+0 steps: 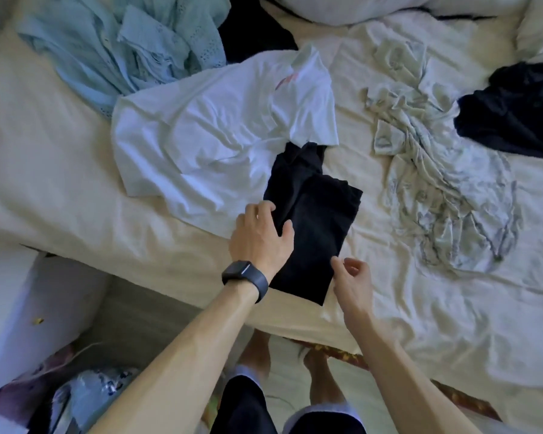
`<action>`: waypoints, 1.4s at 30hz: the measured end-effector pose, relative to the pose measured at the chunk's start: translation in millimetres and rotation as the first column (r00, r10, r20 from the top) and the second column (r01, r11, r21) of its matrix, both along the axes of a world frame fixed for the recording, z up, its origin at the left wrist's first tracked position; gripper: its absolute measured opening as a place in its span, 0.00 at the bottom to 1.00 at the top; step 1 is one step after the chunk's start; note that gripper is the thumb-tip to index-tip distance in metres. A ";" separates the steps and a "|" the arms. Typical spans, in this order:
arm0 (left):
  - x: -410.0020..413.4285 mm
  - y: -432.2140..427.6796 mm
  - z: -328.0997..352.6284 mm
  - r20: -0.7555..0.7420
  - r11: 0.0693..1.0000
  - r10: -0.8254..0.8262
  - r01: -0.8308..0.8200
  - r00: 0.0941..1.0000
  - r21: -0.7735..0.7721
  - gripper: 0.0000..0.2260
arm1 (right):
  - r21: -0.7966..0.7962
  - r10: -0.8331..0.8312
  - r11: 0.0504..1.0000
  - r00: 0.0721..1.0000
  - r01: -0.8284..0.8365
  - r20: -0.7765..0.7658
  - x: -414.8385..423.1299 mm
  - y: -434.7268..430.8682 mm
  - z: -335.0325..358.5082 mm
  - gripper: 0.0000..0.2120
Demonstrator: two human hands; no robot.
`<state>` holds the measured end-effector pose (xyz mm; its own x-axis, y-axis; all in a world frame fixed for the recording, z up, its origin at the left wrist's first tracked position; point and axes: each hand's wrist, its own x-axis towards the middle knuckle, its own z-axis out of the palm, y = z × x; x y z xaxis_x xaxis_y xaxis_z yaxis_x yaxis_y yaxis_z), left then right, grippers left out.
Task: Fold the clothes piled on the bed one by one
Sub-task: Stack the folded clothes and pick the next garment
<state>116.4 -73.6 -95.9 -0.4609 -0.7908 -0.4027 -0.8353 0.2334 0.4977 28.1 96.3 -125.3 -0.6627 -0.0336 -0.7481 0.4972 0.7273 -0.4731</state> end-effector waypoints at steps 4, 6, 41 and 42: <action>-48.0 -37.7 -12.0 0.060 0.982 0.000 -0.011 0.998 0.187 0.19 | -0.041 0.099 0.994 0.994 -0.097 0.042 2.6 15.9 -6.9 0.16; -60.7 -49.6 -17.9 0.013 0.978 -0.016 0.013 1.000 0.206 0.11 | -0.034 0.171 0.985 0.985 -0.169 0.032 1.5 18.1 -9.4 0.16; 65.3 36.2 -13.3 0.058 0.874 0.229 -0.231 0.972 0.427 0.07 | 0.173 0.670 0.733 0.657 -0.657 -0.345 54.1 54.0 -10.1 0.03; 67.4 37.5 -14.9 0.055 0.864 0.251 -0.249 0.966 0.437 0.07 | 0.199 0.698 0.709 0.631 -0.677 -0.338 54.1 57.0 -9.1 0.02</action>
<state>183.9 -36.2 -110.8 -0.2736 -0.6235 -0.7324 -0.8343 -0.2251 0.5032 82.2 153.3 -134.4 -0.6789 -0.5637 -0.4705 -0.3574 0.8134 -0.4589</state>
